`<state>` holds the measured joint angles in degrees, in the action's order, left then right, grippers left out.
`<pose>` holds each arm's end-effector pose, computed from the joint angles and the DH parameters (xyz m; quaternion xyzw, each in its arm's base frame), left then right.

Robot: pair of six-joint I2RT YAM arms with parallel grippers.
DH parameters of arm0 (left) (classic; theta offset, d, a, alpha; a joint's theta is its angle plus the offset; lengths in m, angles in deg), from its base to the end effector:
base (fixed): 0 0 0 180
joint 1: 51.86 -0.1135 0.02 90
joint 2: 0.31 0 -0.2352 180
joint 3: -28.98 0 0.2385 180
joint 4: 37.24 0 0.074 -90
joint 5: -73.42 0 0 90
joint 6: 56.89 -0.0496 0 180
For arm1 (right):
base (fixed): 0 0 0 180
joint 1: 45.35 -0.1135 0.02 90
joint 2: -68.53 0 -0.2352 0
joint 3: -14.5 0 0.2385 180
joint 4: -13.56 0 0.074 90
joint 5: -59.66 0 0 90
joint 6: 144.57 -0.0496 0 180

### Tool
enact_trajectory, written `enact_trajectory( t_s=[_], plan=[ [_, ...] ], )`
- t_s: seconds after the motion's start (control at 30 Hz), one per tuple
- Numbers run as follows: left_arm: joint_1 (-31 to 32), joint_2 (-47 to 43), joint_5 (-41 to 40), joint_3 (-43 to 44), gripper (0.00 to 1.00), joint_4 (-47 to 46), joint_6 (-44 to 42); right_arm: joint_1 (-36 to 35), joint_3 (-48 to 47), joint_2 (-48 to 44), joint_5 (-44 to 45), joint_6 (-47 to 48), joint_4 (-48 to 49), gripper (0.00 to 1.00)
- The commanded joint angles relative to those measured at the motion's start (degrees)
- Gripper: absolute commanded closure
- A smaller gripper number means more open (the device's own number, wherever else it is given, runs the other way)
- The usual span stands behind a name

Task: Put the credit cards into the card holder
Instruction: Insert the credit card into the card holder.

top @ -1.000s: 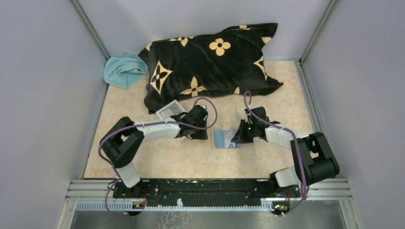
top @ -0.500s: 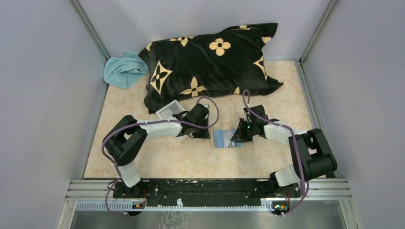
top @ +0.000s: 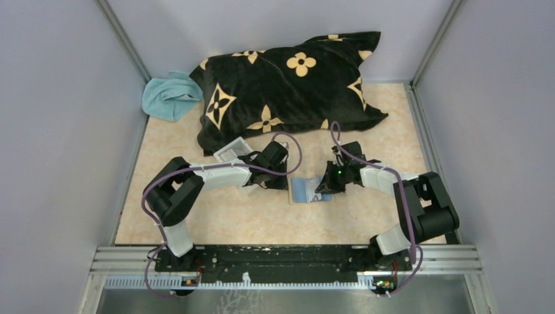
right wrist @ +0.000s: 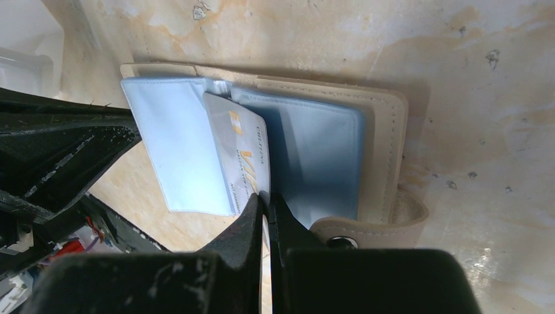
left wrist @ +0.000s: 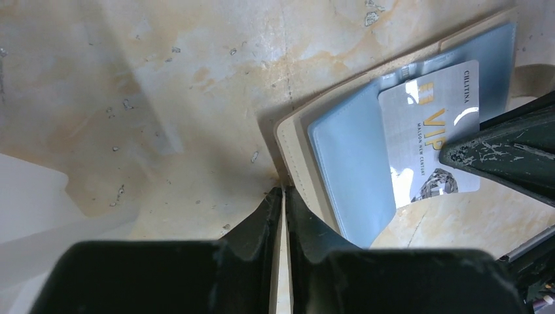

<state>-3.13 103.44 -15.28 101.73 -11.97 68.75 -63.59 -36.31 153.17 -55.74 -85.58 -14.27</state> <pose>0.2293 -0.2630 0.1163 0.1123 0.9503 -0.2029 0.2077 0.2332 0.0993 0.1103 0.0517 0.9460 0.2933 0.1283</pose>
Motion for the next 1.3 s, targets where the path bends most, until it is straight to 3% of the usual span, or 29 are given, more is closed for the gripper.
enact_trajectory(
  t_s=[0.0,0.5,1.27],
  plan=[
    [1.3,7.9,0.2,-2.7,0.86,7.3,-2.1,-0.5,-1.1,3.2,6.5,3.2,-0.7,1.00],
    [1.3,10.8,0.9,-1.0,0.86,7.0,-2.3,-0.5,-3.9,6.7,5.0,4.0,-0.7,1.00],
    [1.3,10.9,0.6,-2.0,0.86,6.3,-2.9,-5.5,1.2,2.4,6.4,-0.6,-0.3,1.00]
  ],
)
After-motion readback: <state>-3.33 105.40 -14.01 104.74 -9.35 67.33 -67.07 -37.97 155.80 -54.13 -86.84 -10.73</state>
